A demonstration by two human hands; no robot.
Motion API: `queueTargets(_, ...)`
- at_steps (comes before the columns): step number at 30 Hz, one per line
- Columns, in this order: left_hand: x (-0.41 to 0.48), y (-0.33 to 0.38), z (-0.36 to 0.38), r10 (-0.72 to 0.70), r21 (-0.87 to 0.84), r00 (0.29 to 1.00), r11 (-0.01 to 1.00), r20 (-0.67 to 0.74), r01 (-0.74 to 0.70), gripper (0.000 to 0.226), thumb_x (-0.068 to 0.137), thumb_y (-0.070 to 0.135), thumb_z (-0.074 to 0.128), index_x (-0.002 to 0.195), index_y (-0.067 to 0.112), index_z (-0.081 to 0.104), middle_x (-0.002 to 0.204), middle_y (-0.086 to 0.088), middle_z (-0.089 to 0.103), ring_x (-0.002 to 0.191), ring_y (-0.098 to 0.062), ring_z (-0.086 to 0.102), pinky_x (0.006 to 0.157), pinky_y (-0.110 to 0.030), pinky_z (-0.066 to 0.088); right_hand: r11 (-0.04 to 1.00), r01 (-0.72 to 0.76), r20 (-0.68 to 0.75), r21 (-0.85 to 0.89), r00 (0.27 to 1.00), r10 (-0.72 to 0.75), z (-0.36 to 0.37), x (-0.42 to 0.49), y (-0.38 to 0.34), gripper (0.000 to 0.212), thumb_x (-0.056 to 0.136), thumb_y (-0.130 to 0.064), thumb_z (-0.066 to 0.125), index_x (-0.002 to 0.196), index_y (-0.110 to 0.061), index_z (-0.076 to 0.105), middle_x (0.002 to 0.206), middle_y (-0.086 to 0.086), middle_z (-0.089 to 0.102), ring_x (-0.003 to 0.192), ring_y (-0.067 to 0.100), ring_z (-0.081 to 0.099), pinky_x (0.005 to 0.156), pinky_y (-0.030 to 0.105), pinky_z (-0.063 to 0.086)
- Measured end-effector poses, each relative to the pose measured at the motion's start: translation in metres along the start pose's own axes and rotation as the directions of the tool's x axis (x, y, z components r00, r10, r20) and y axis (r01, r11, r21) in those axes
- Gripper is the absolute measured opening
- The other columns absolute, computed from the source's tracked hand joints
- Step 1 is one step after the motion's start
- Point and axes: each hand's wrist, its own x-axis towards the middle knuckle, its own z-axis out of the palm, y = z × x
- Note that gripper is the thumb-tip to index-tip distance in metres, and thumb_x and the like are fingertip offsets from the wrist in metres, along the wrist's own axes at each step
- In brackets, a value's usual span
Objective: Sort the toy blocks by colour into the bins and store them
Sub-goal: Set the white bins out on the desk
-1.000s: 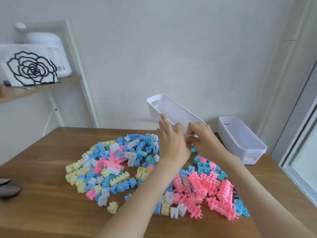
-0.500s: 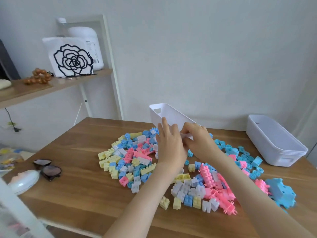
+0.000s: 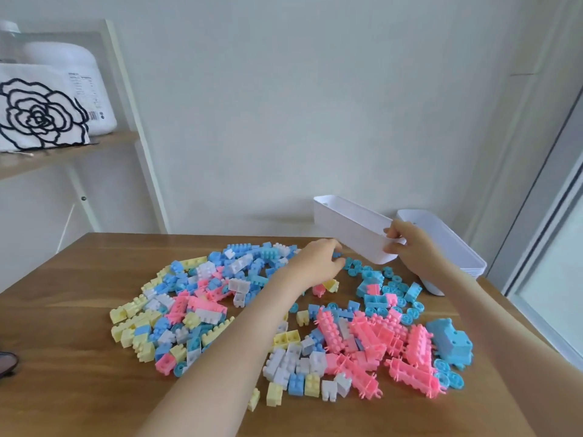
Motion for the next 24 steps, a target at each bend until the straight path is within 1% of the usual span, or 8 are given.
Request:
queueTargets(3,0.031,0.001,0.009,0.007,0.05,1.0,0.999,0.022,-0.008,0.037,0.097,0.026,0.046,0.132,0.016,0.05,0.131,-0.005,0.055,0.112,-0.022,0.055,0.087,-0.031,0.047,1.0,-0.004,-0.011,-0.031,1.0,0.003,0.0,0.008,0.012,0.018,0.085,0.005,0.057,0.075,-0.007,0.046,0.108,0.007,0.058,0.112,0.019,0.051,0.074,0.025,0.031)
queueTargets(6,0.057,-0.001,0.019,-0.041,0.106,0.998,0.994,0.05,0.035,0.034,0.097,0.024,0.046,0.129,0.013,0.049,0.127,-0.008,0.056,0.107,-0.023,0.056,0.084,-0.032,0.047,0.994,0.021,0.018,-0.107,1.0,-0.019,0.004,0.014,0.02,0.025,0.087,0.005,0.053,0.073,-0.012,0.042,0.117,0.012,0.056,0.105,0.012,0.047,0.07,0.019,0.032)
queueTargets(10,0.086,-0.008,0.036,-0.103,0.21,0.99,0.974,0.093,0.081,0.033,0.097,0.027,0.047,0.127,0.013,0.049,0.12,-0.008,0.057,0.101,-0.022,0.057,0.079,-0.032,0.048,0.979,0.058,0.054,-0.198,0.997,-0.048,0.006,0.024,0.038,0.018,0.088,0.009,0.044,0.082,-0.008,0.046,0.114,0.019,0.054,0.114,0.028,0.045,0.087,0.022,0.035)
queueTargets(14,0.1,-0.015,0.049,-0.107,0.312,0.985,0.948,0.134,0.06,0.04,0.098,0.033,0.045,0.132,0.013,0.048,0.127,-0.008,0.056,0.11,-0.025,0.057,0.088,-0.036,0.05,0.953,0.125,0.129,-0.275,0.987,-0.092,0.006,0.032,0.048,0.037,0.086,0.012,0.039,0.082,-0.025,0.039,0.095,-0.001,0.042,0.086,0.021,0.045,0.074,0.025,0.039)
queueTargets(17,0.105,-0.019,0.058,-0.089,0.324,0.987,0.945,0.134,0.041,0.037,0.098,0.034,0.045,0.129,0.014,0.051,0.123,-0.007,0.059,0.105,-0.023,0.059,0.087,-0.036,0.051,0.915,0.173,0.163,-0.364,0.979,-0.12,0.009,0.042,0.051,0.037,0.086,0.013,0.041,0.109,-0.015,0.05,0.108,-0.001,0.043,0.097,0.015,0.04,0.082,0.017,0.035)
queueTargets(19,0.107,-0.022,0.06,-0.077,0.322,0.989,0.946,0.124,0.033,0.035,0.098,0.031,0.046,0.127,0.013,0.053,0.12,-0.007,0.061,0.101,-0.023,0.06,0.085,-0.035,0.052,0.888,0.207,0.208,-0.411,0.97,-0.129,0.012,0.047,0.054,0.039,0.088,0.01,0.041,0.119,-0.011,0.051,0.114,0.003,0.045,0.107,0.017,0.037,0.089,0.019,0.033)
queueTargets(21,0.107,-0.024,0.057,-0.072,0.333,0.988,0.943,0.139,0.022,0.032,0.099,0.027,0.045,0.125,0.012,0.056,0.119,-0.008,0.061,0.101,-0.023,0.06,0.085,-0.036,0.052,0.864,0.223,0.242,-0.452,0.963,-0.122,0.015,0.051,0.058,0.036,0.088,0.006,0.042,0.119,-0.008,0.053,0.113,0.005,0.045,0.109,0.02,0.036,0.092,0.024,0.034)
queueTargets(24,0.101,-0.028,0.05,-0.052,0.311,0.989,0.95,0.141,0.005,0.034,0.098,0.009,0.041,0.13,0.014,0.052,0.126,-0.01,0.056,0.107,-0.026,0.057,0.084,-0.034,0.05,0.855,0.201,0.248,-0.478,0.965,-0.088,0.022,0.054,0.06,0.028,0.092,-0.003,0.043,0.115,-0.008,0.057,0.11,0.004,0.044,0.109,0.019,0.038,0.091,0.028,0.039)
